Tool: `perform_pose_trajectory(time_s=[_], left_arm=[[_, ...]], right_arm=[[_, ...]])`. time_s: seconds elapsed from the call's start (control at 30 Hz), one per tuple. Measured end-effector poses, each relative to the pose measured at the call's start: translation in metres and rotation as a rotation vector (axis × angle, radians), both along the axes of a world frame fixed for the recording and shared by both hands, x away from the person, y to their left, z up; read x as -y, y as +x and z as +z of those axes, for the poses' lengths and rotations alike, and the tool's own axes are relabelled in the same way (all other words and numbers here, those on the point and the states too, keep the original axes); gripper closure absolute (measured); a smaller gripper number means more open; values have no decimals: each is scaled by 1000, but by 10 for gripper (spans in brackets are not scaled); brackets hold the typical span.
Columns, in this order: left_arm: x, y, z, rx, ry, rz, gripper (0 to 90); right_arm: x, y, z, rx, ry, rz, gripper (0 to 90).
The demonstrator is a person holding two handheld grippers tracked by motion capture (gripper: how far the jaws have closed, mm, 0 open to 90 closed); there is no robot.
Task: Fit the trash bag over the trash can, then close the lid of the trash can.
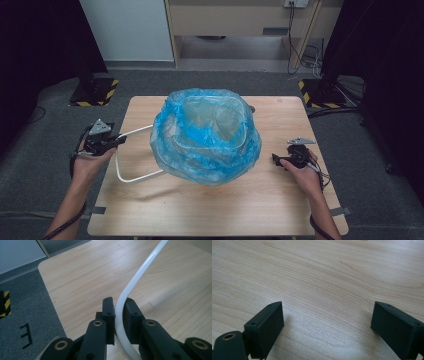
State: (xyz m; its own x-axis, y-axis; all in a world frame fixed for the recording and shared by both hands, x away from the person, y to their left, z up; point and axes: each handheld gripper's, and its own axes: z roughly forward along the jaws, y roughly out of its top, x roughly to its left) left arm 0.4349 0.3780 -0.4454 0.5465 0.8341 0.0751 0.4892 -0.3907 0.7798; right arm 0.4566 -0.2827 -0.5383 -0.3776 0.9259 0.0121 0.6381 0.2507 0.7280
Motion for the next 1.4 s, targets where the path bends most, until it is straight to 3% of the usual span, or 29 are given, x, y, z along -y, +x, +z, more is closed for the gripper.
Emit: perform_pose_trajectory(time_s=[0.23, 1.03, 1.4], left_arm=[[-4, -3, 6, 7, 3, -2, 804], [-41, -35, 59, 84, -42, 5, 805], [-47, -46, 85, 115, -47, -9, 805]], right_arm=[[0, 0, 0, 2, -3, 2, 110], [0, 1, 0, 3, -5, -1, 110], [0, 1, 0, 3, -3, -2, 110]])
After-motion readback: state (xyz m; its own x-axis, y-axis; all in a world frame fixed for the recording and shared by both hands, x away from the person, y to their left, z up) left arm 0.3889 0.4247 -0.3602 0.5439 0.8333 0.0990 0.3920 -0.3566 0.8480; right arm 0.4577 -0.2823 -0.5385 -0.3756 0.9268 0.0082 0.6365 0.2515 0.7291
